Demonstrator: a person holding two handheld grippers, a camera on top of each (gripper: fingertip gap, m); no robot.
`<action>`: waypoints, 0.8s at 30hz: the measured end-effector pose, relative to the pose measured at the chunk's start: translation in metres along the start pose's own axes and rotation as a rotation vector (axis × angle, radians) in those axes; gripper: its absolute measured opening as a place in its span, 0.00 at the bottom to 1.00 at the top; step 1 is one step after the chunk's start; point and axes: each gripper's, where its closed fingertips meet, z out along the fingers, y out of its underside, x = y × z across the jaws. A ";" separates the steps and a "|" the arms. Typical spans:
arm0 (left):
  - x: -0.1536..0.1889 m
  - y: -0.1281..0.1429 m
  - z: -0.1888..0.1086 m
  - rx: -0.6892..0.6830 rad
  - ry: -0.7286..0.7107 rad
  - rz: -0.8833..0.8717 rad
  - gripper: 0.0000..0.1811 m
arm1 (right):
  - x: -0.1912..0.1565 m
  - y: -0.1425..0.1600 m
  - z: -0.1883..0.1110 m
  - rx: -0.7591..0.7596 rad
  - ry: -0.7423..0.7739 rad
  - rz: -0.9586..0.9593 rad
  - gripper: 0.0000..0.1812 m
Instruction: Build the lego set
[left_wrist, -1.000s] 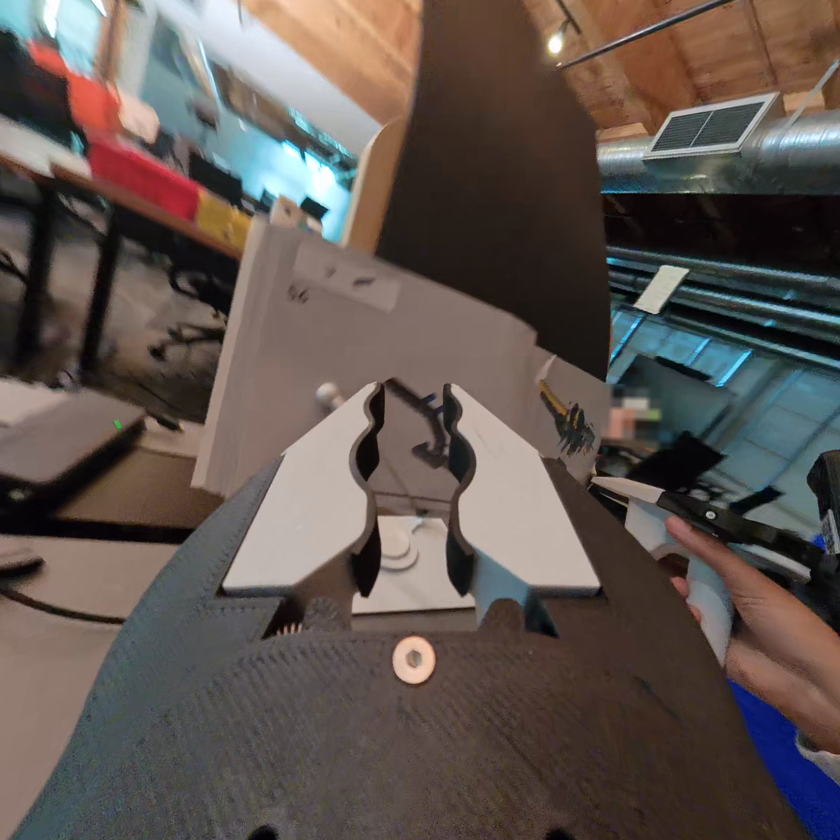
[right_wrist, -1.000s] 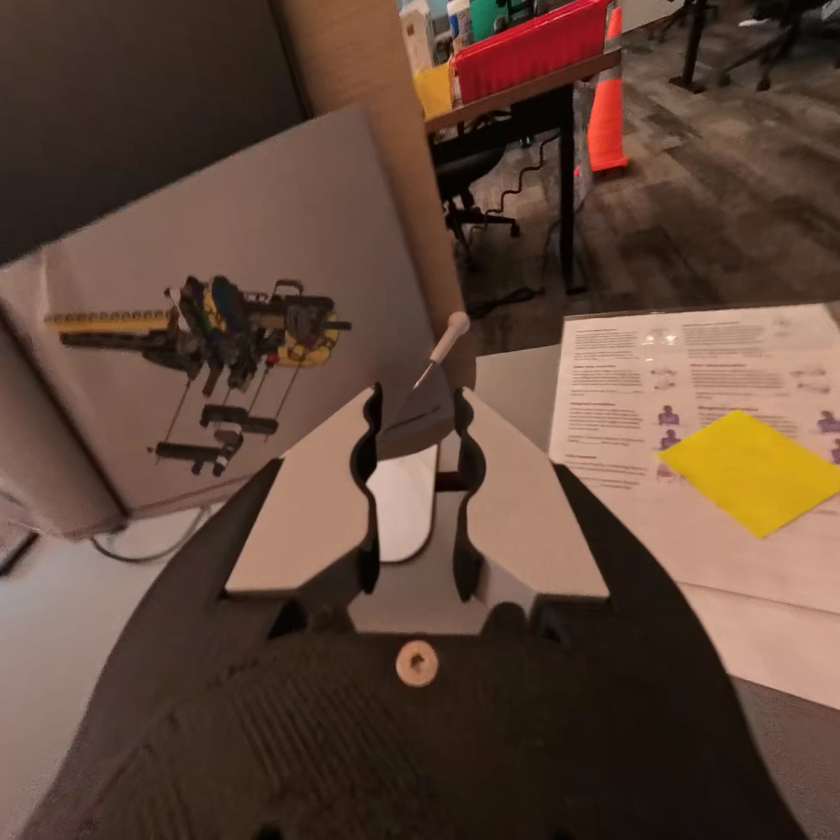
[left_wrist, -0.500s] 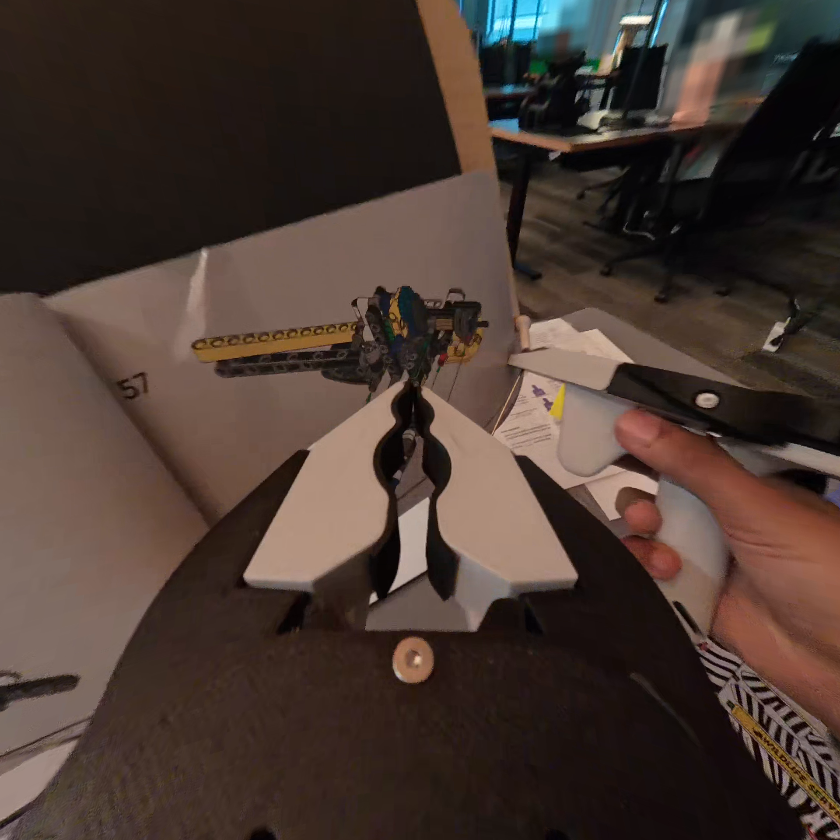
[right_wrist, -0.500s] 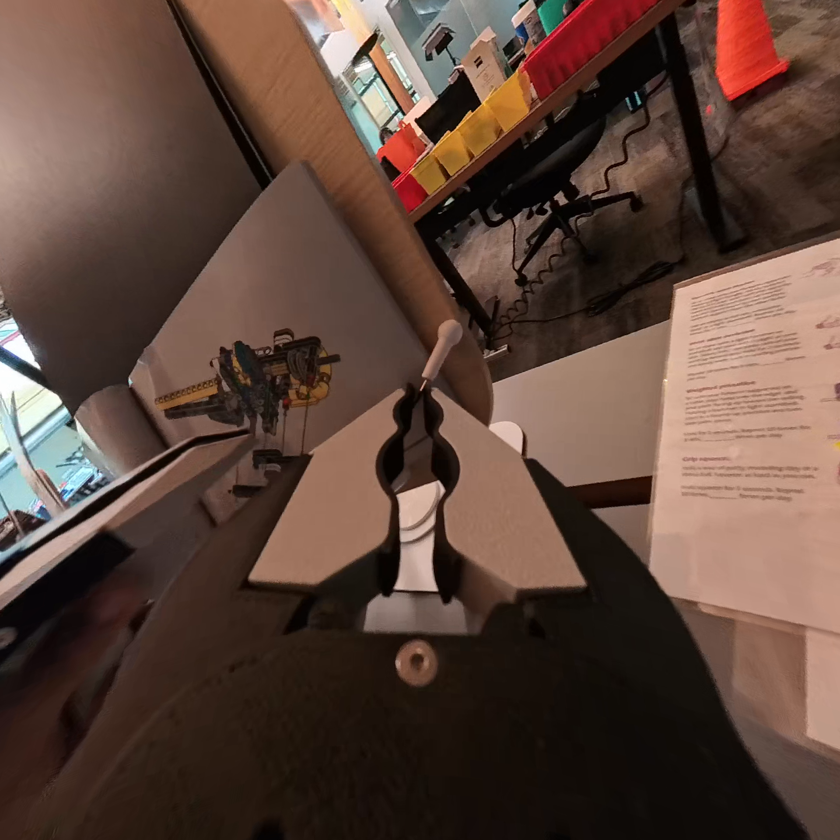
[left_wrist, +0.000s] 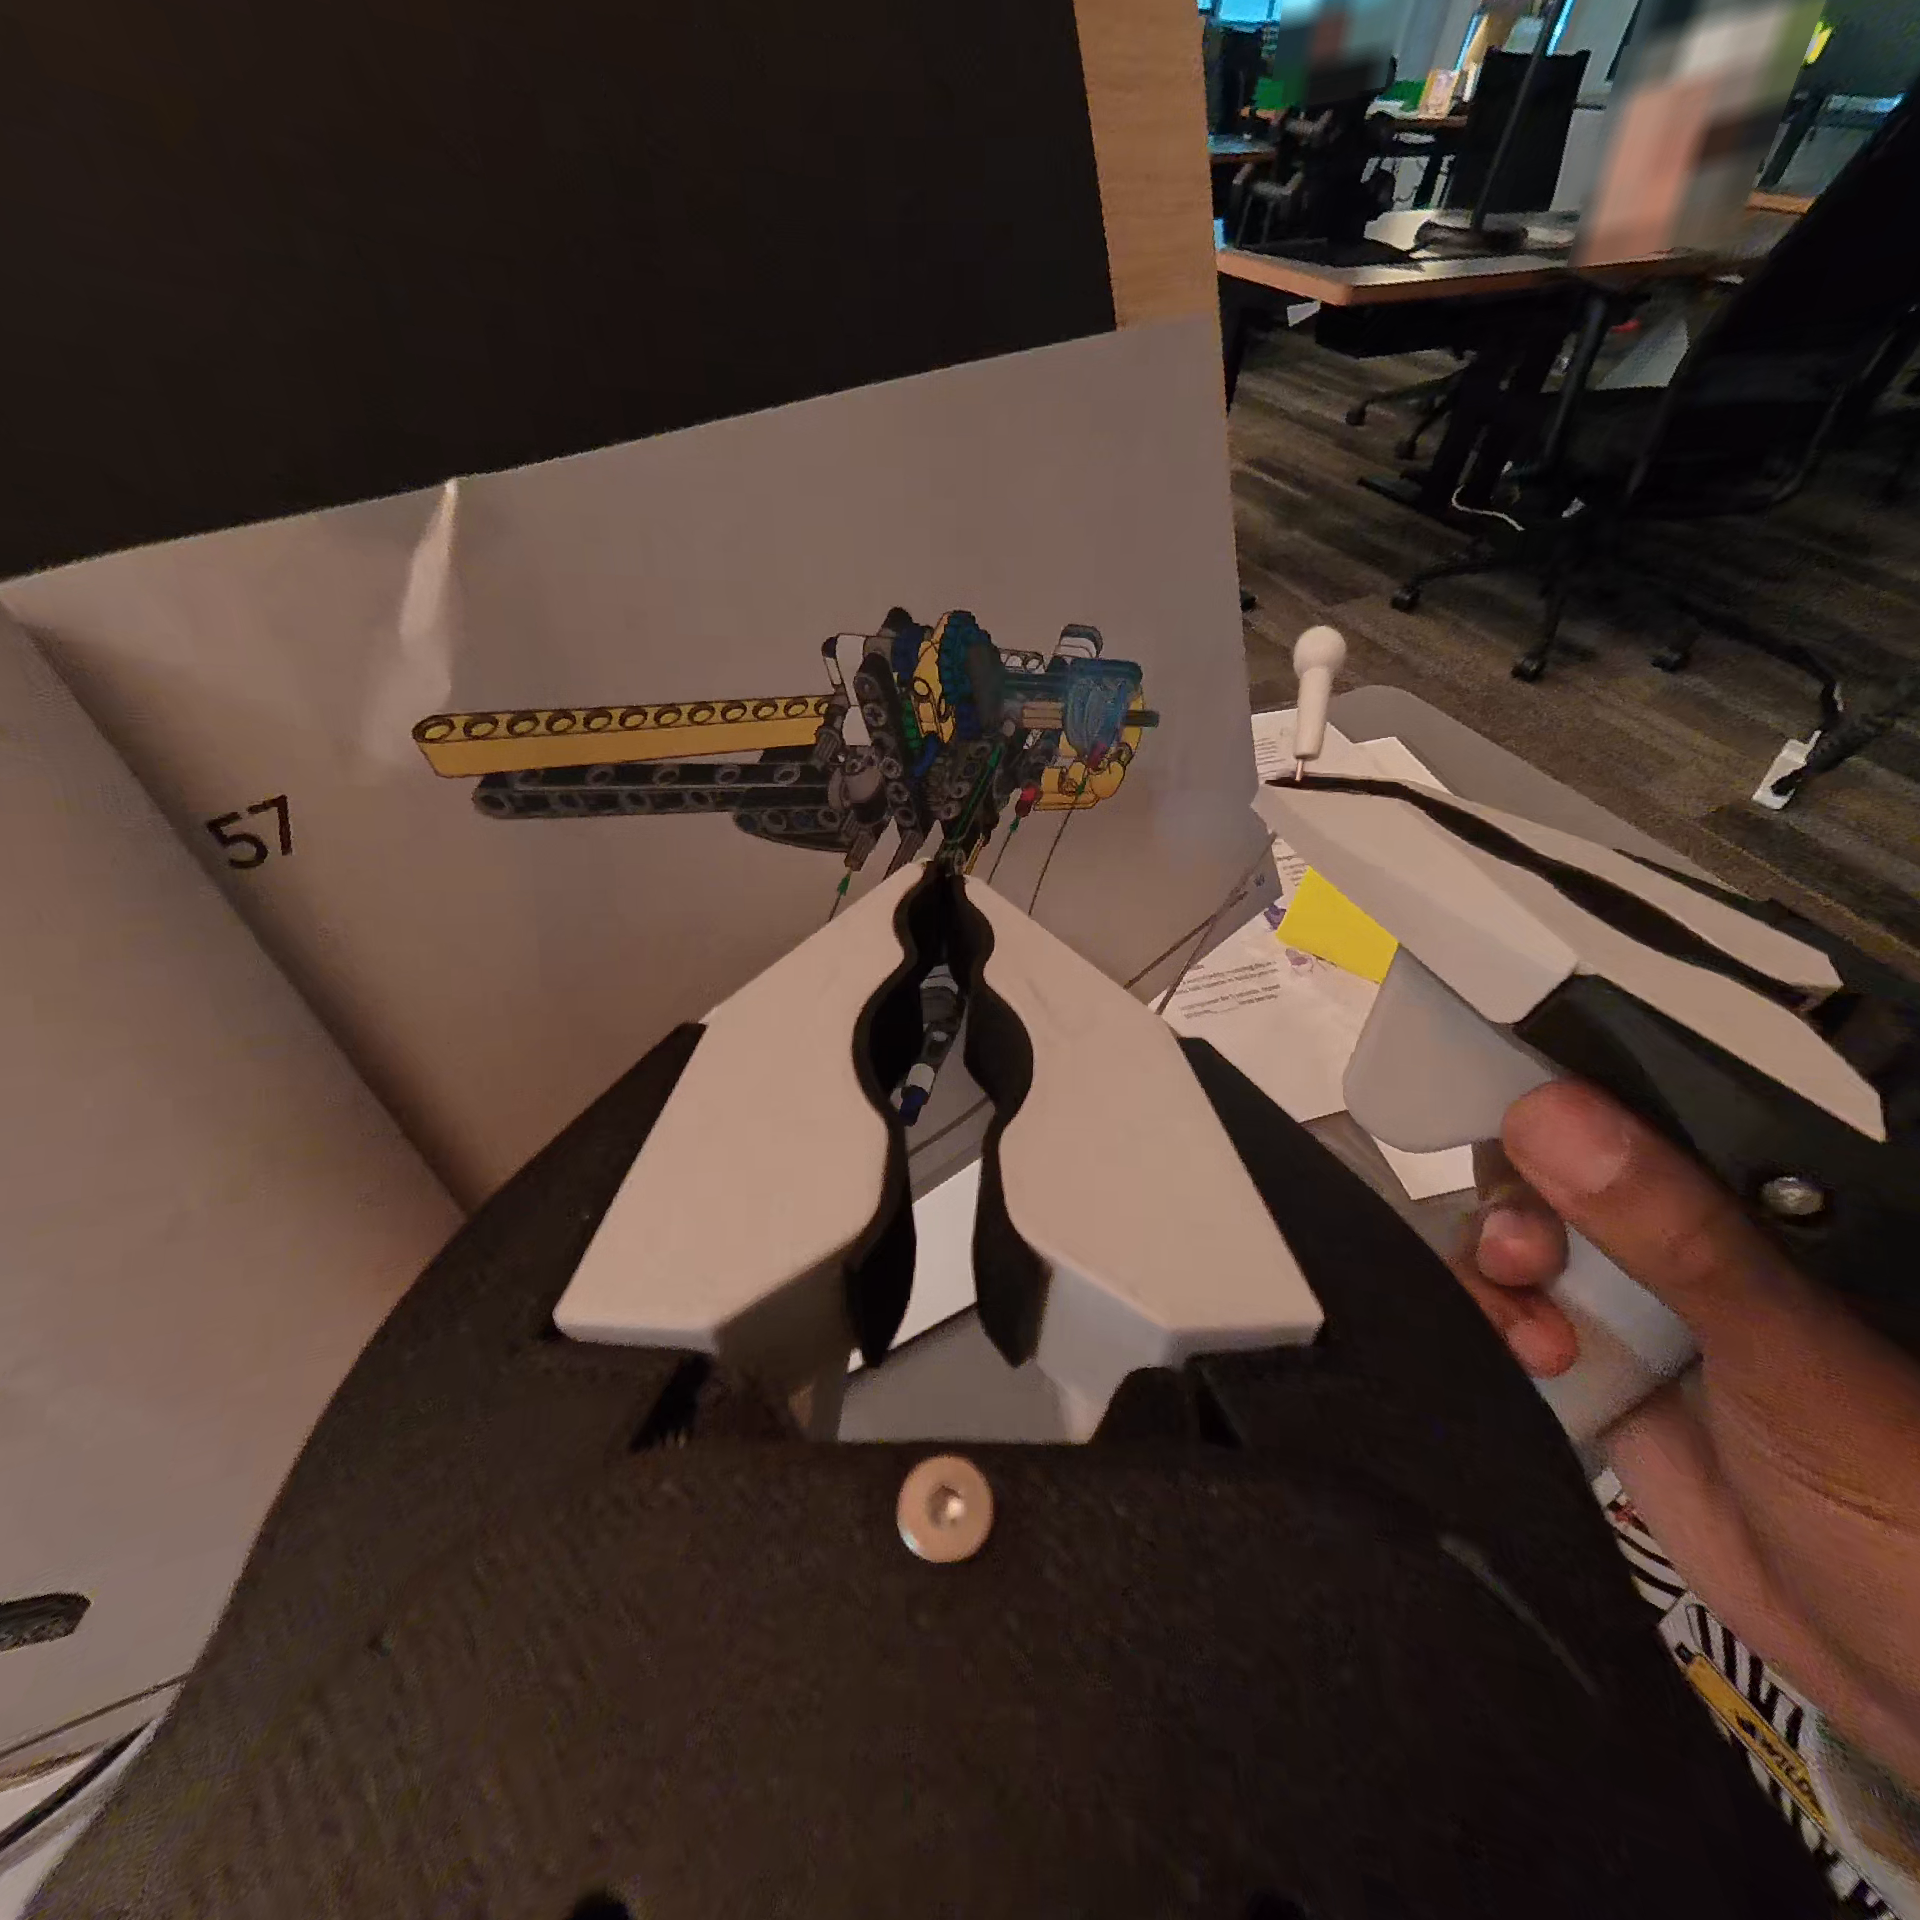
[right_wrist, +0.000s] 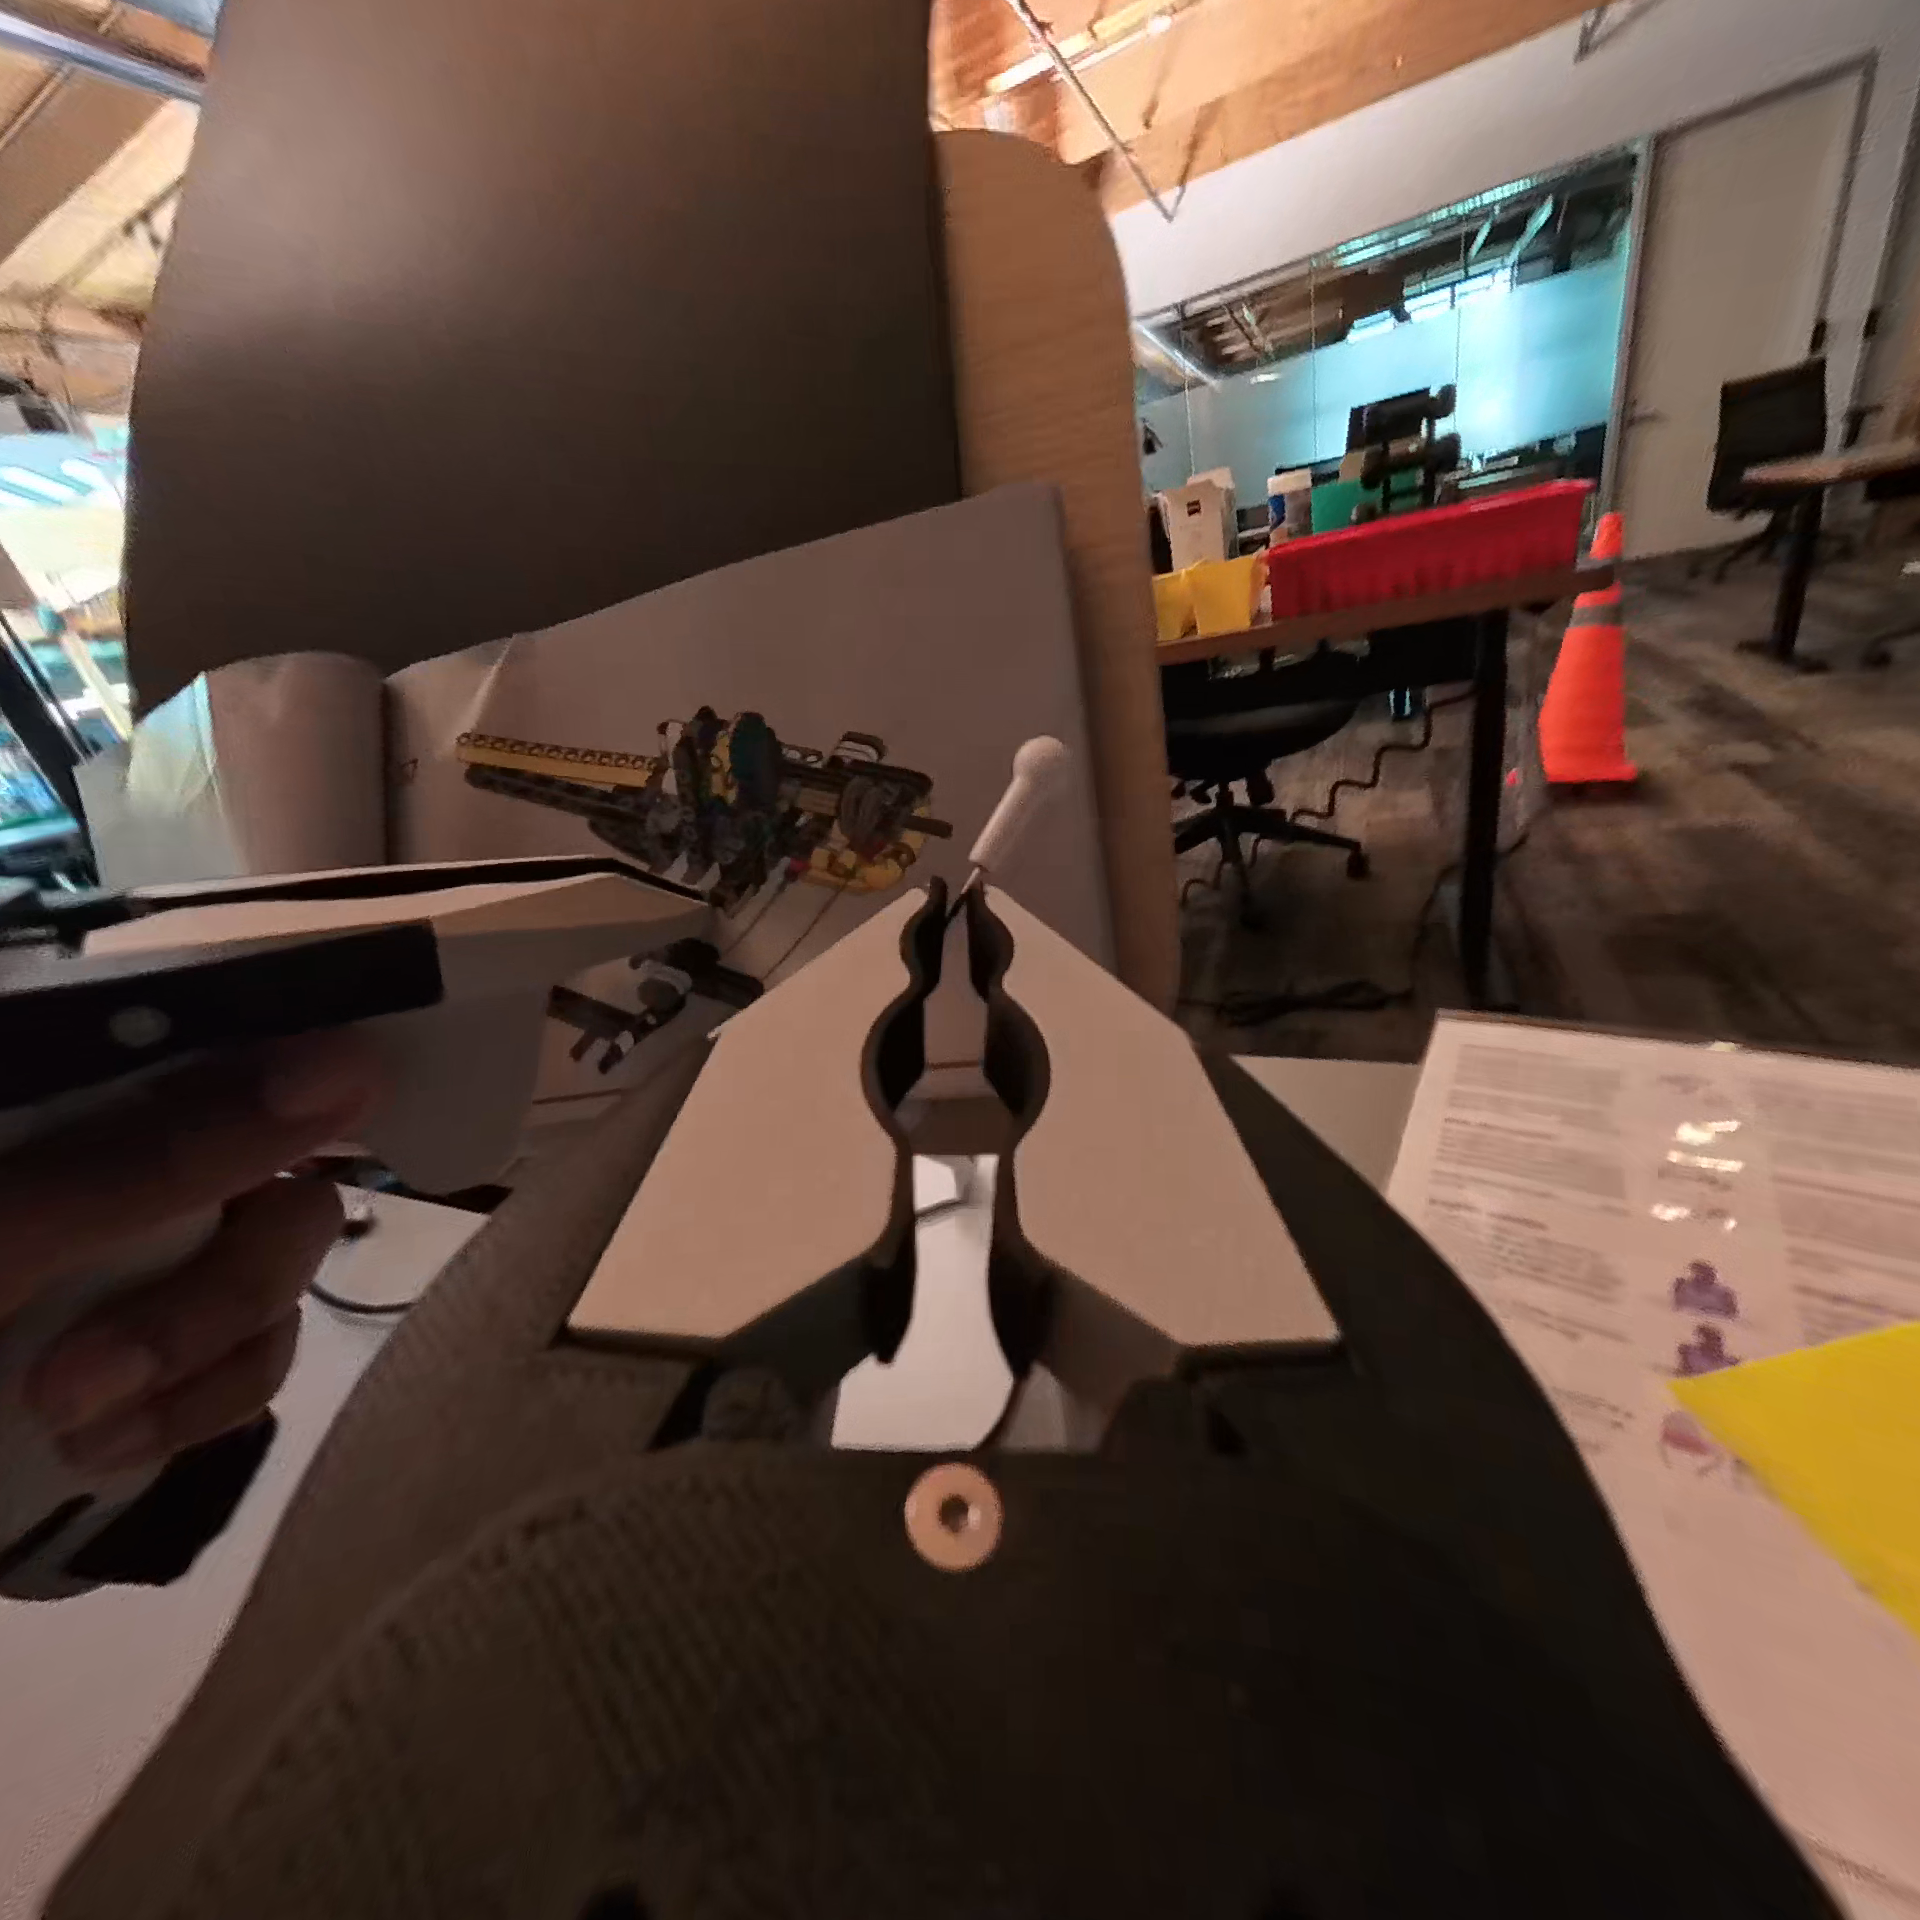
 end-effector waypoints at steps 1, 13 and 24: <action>0.000 0.000 0.000 -0.001 0.004 -0.002 0.00 | -0.002 0.000 0.002 -0.006 -0.001 -0.040 0.01; 0.005 -0.004 -0.088 0.112 0.143 -0.079 0.00 | -0.020 -0.008 -0.030 -0.160 -0.015 -0.195 0.13; -0.059 0.162 -0.312 -0.004 -0.030 -0.263 0.03 | -0.100 0.038 -0.239 -0.209 -0.055 -0.191 0.09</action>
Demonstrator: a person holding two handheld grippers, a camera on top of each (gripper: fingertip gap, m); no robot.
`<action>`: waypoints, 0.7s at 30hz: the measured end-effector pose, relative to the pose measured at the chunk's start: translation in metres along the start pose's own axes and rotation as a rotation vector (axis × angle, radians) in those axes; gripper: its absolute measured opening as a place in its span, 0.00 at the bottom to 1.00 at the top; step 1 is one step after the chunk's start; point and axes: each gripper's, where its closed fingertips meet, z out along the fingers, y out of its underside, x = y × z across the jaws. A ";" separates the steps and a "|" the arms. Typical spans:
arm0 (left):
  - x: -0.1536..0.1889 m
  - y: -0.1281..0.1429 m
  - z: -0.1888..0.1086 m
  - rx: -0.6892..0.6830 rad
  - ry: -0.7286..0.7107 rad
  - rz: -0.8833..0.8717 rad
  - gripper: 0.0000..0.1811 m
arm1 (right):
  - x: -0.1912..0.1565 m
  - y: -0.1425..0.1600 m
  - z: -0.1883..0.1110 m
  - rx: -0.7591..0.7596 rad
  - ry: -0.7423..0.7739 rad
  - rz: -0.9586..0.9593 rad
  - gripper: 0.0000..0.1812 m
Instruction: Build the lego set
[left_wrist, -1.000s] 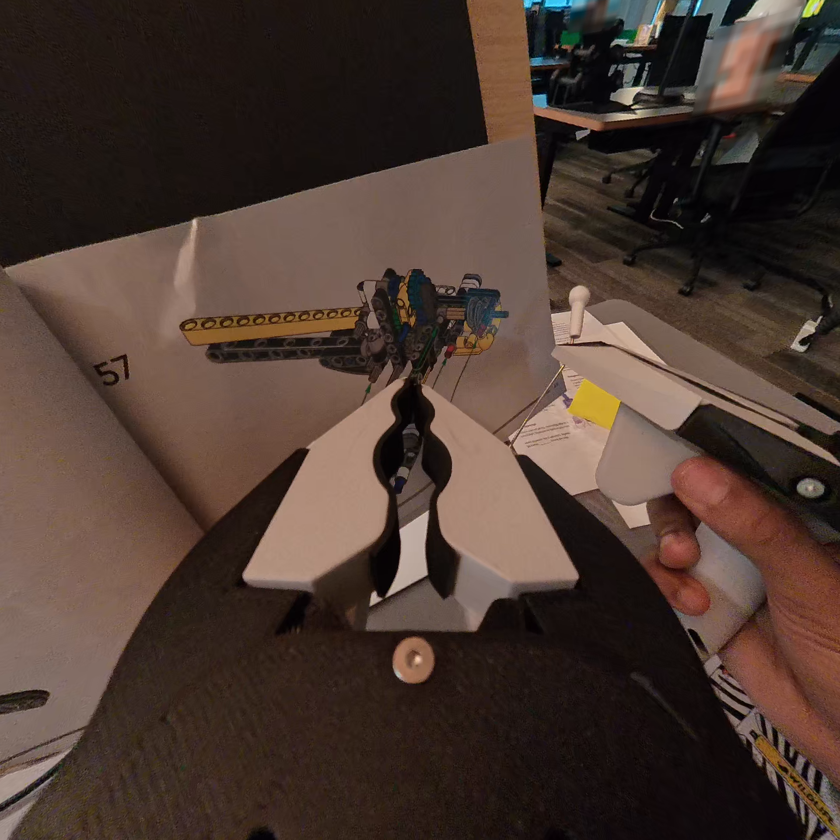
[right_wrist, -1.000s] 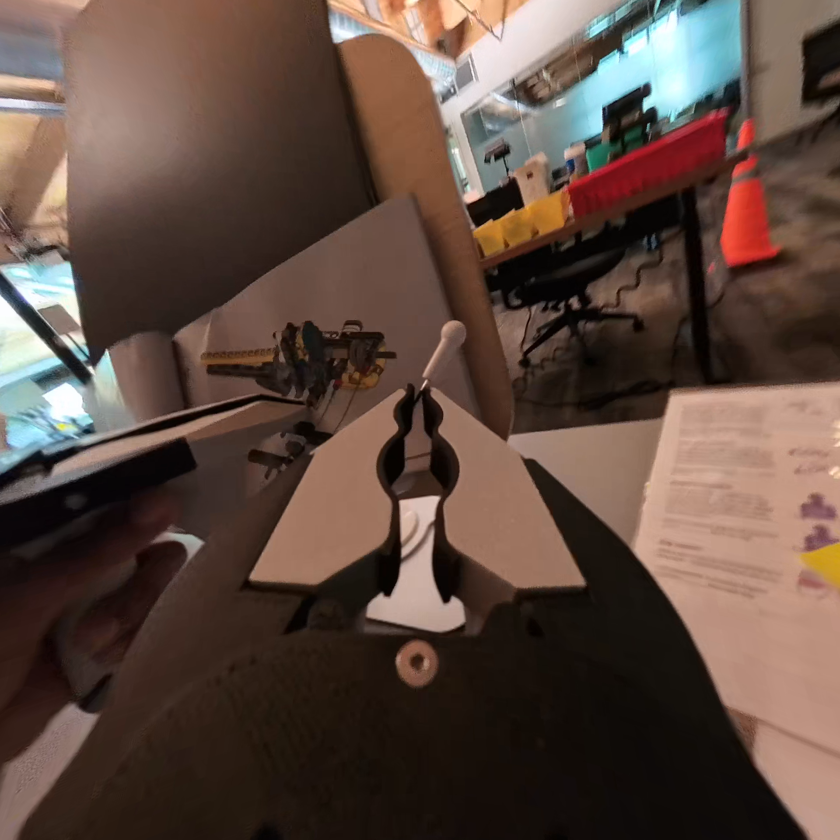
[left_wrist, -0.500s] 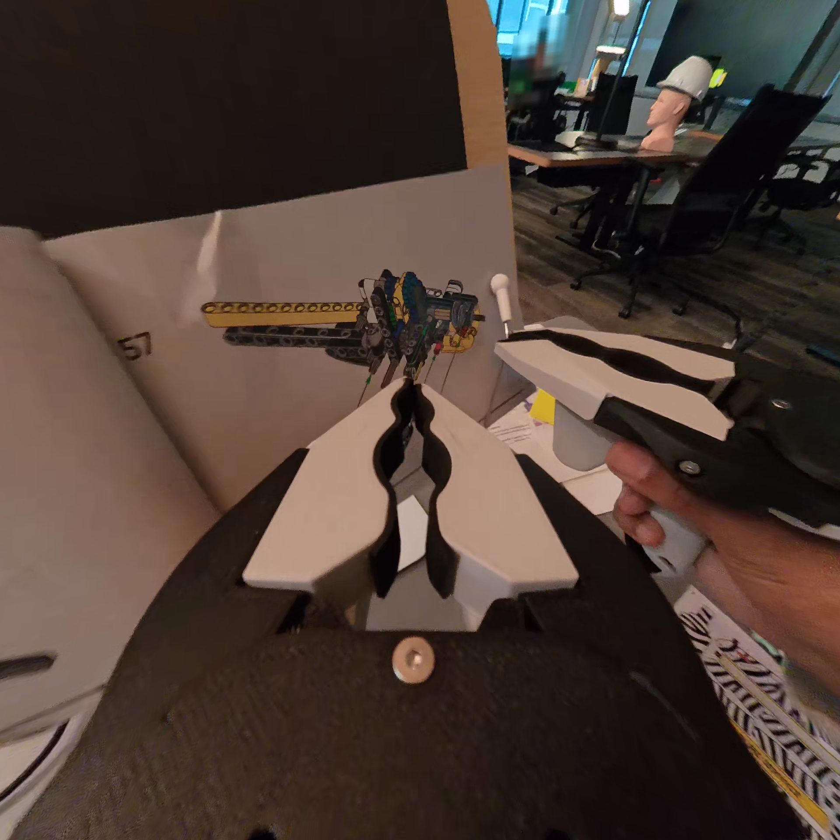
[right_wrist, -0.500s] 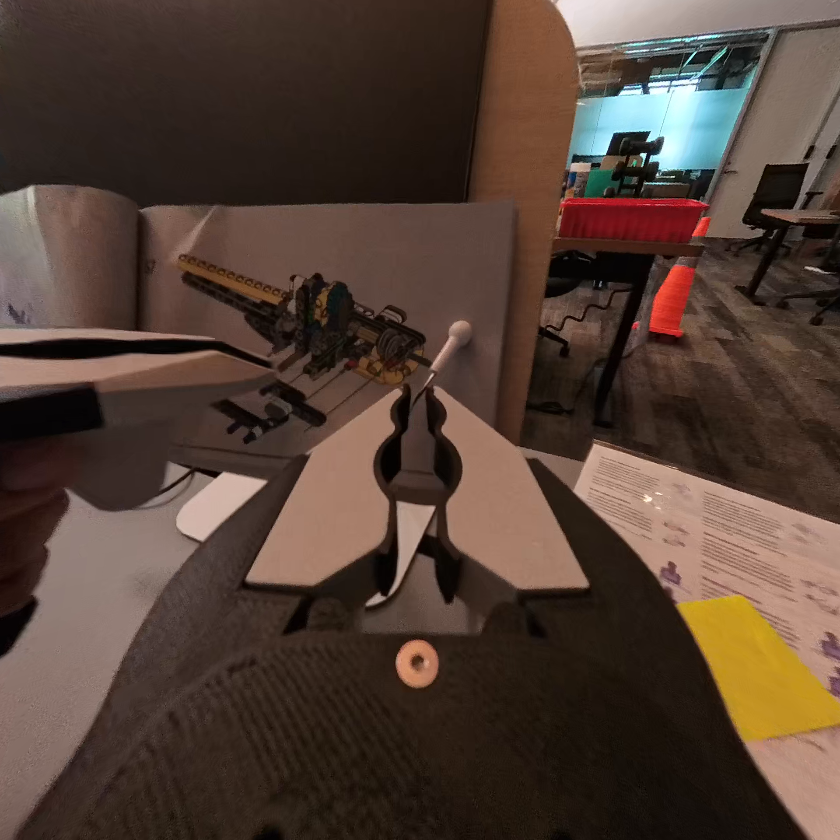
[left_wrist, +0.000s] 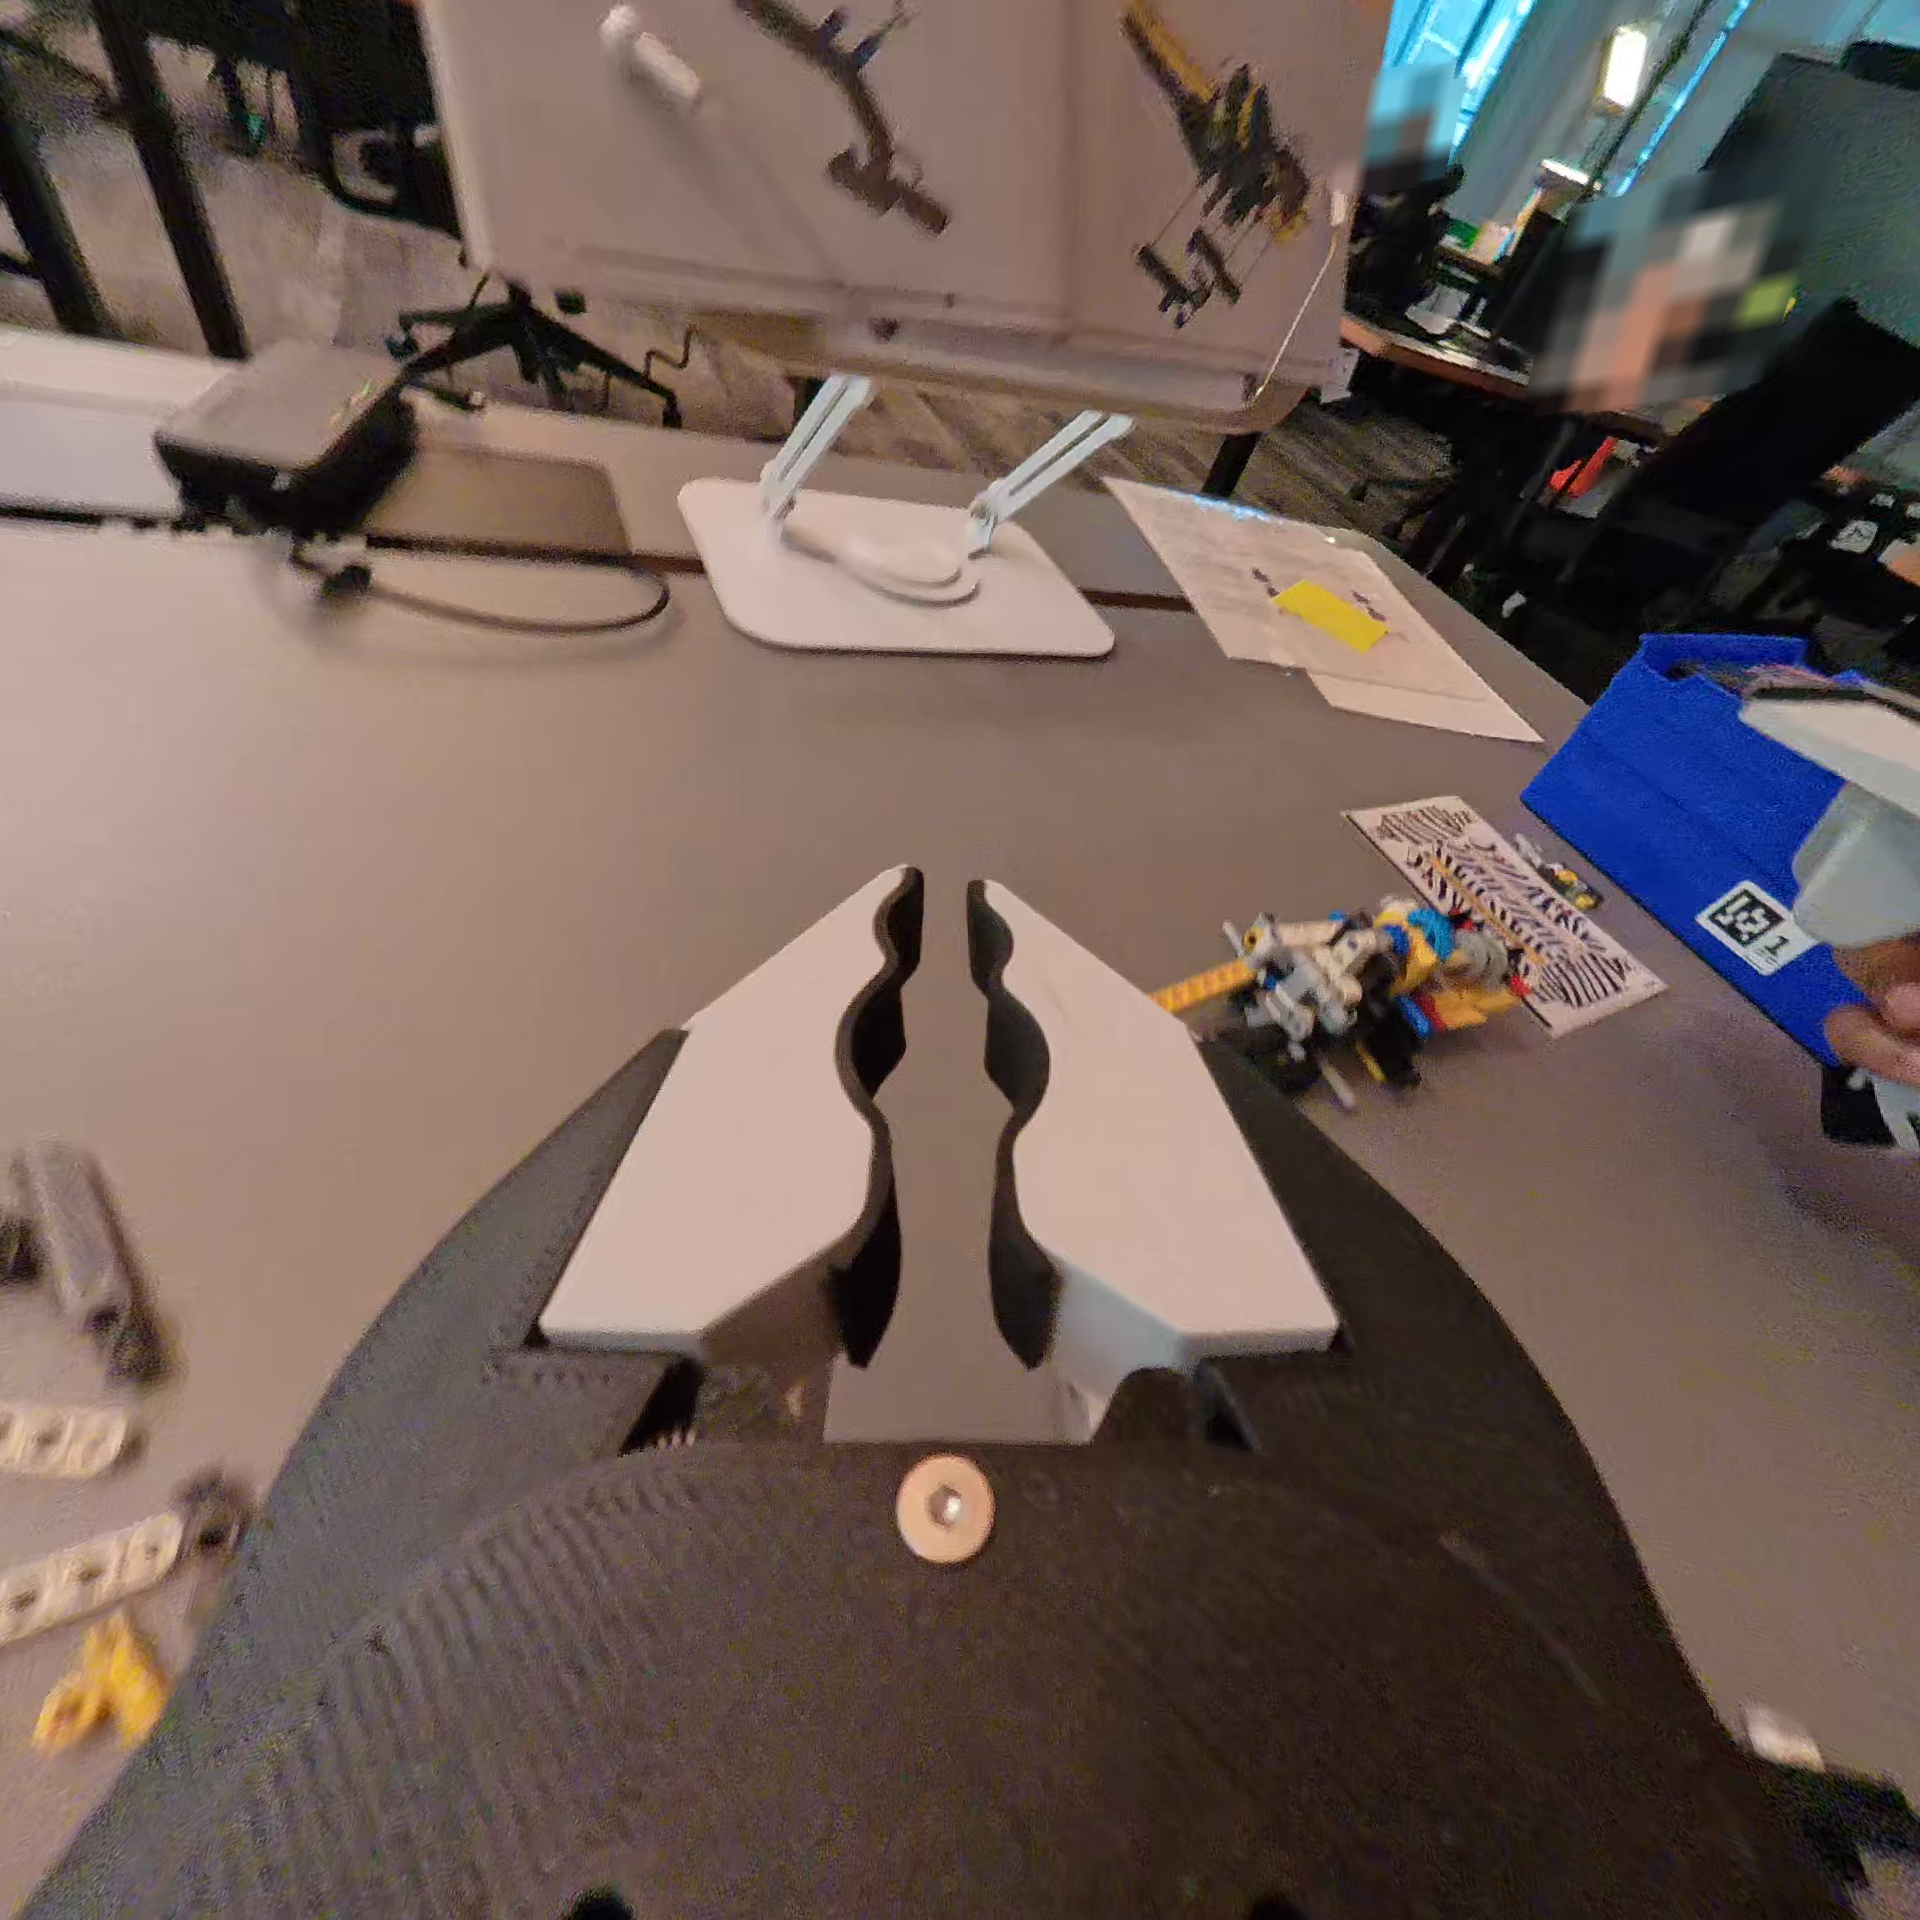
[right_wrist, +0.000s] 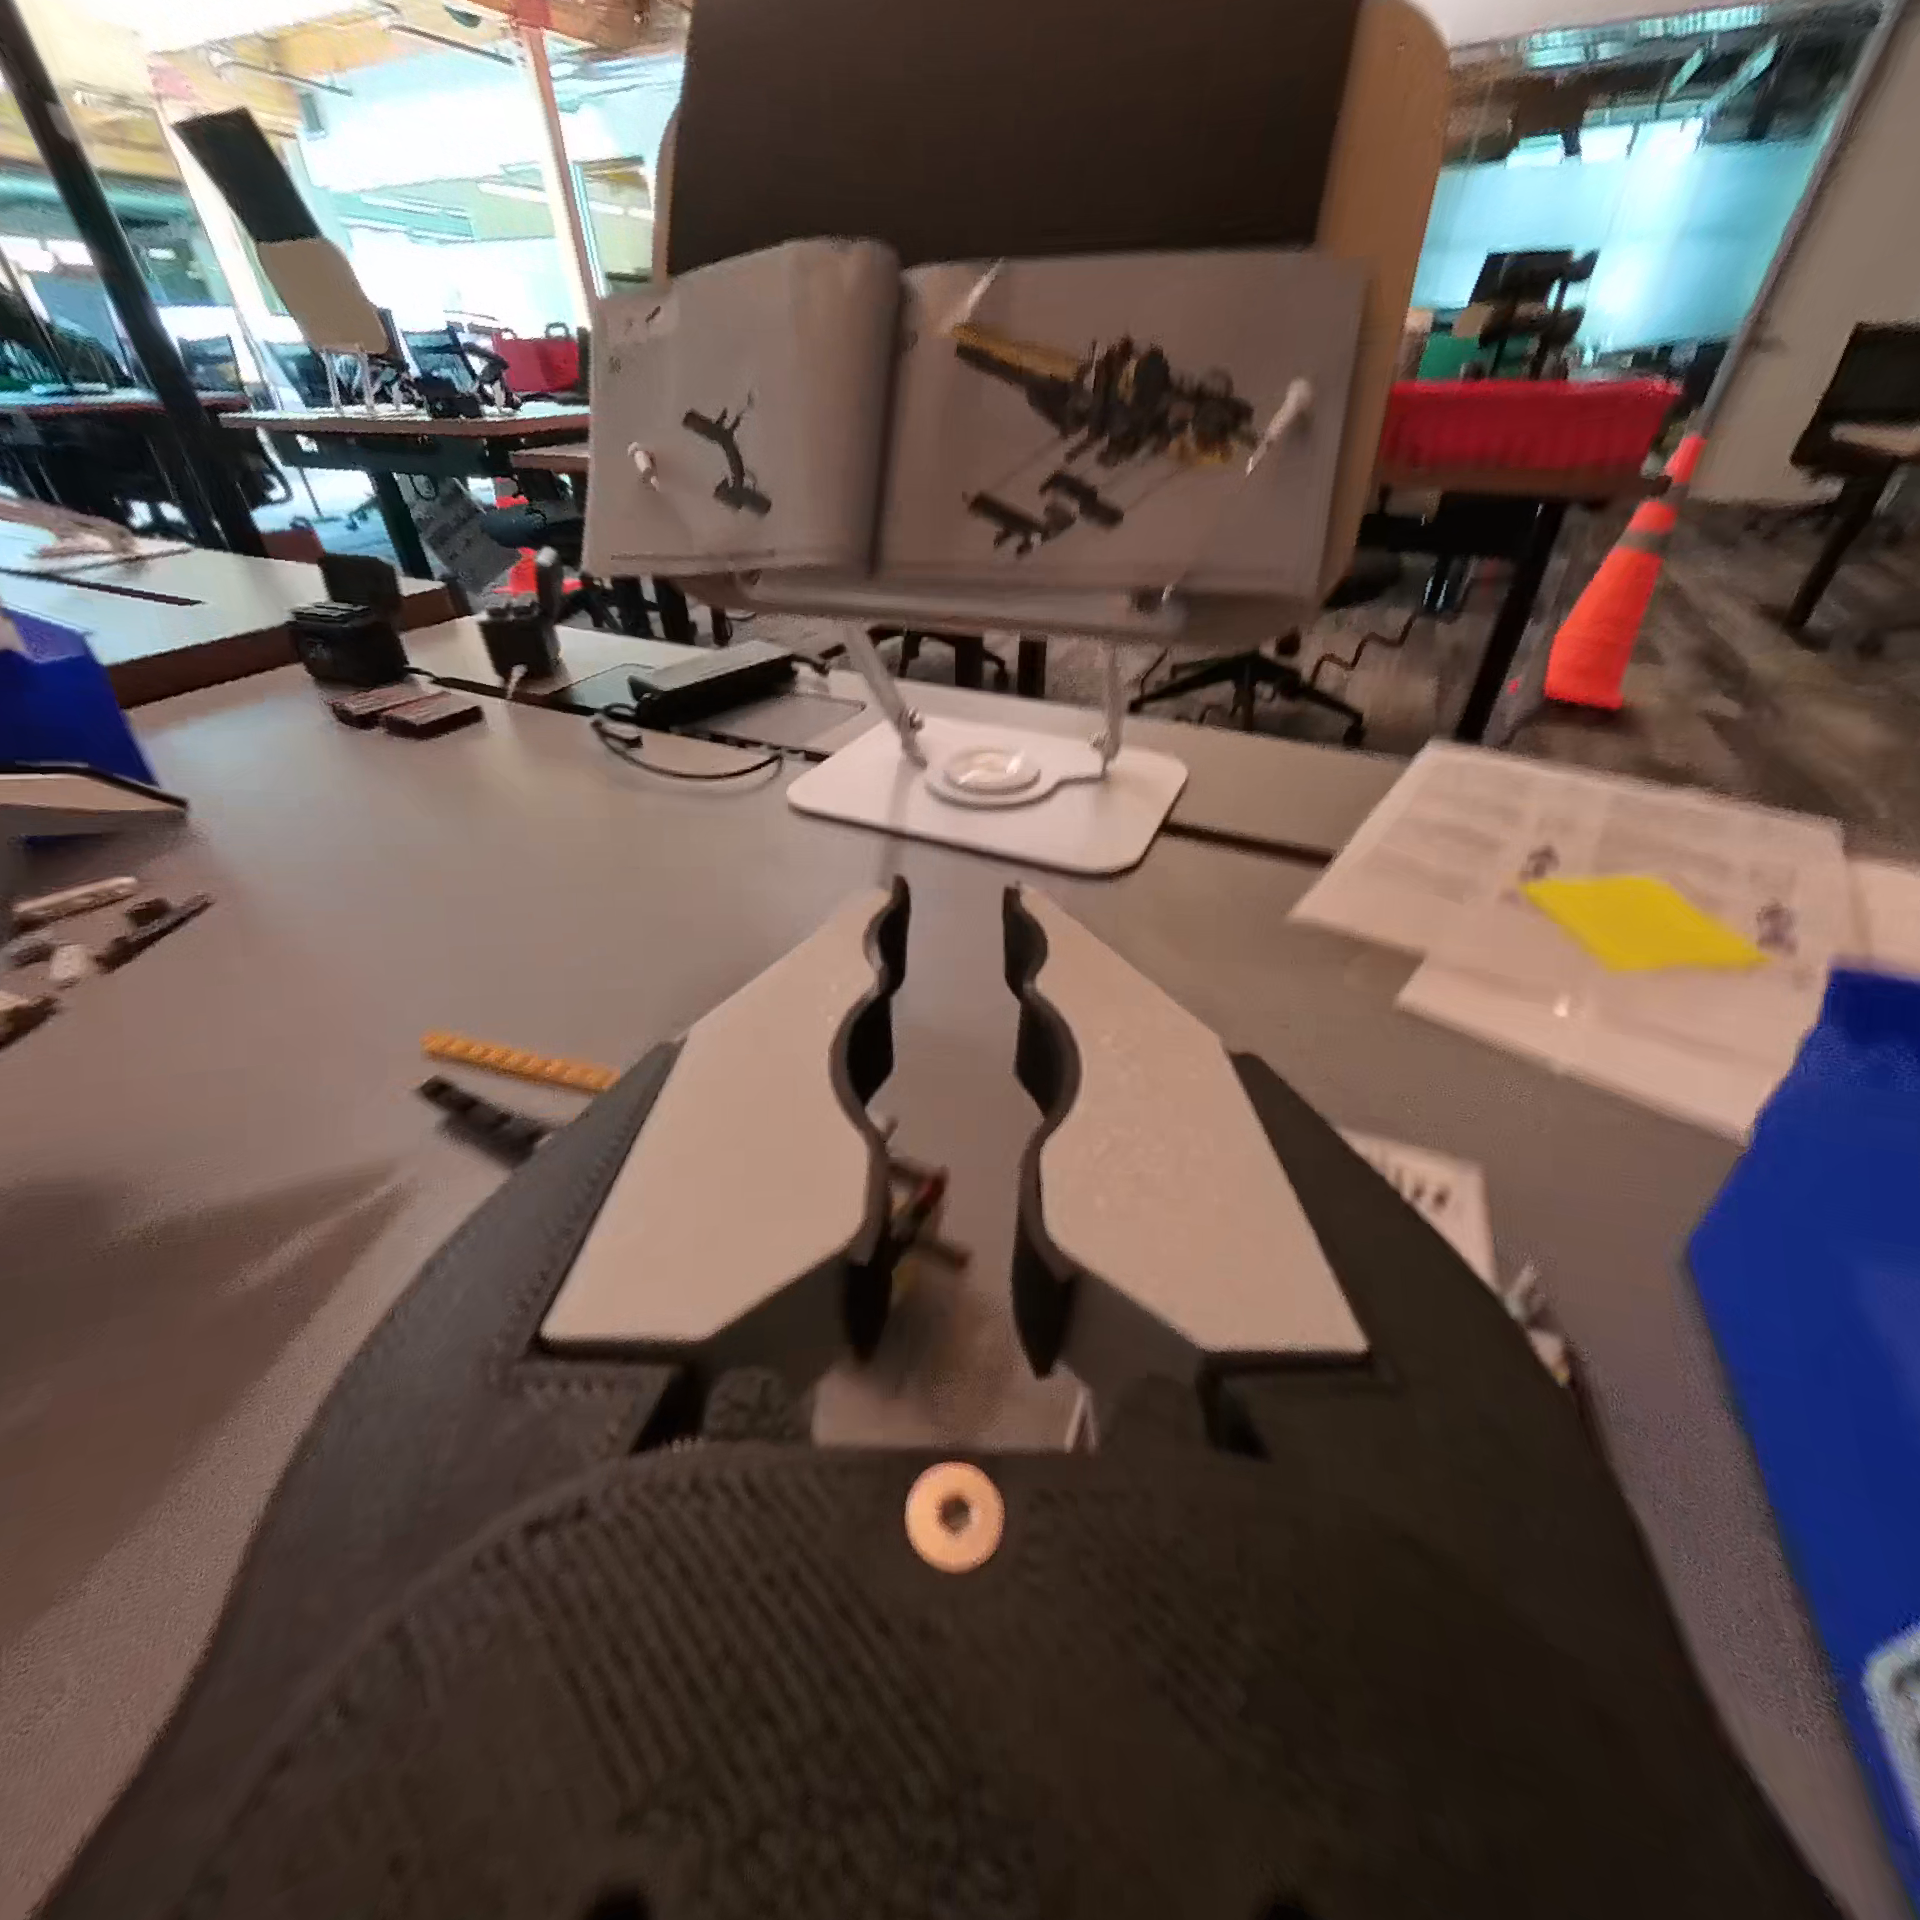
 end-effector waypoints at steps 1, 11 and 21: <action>-0.003 0.008 -0.009 0.000 0.001 -0.016 0.05 | -0.006 0.010 -0.011 -0.008 0.001 0.038 0.09; 0.019 0.040 -0.046 0.098 0.103 0.025 0.09 | -0.045 0.050 -0.079 -0.014 0.018 0.107 0.10; 0.020 0.057 -0.028 -0.037 0.078 0.032 0.00 | -0.067 0.049 -0.093 0.004 -0.006 -0.043 0.15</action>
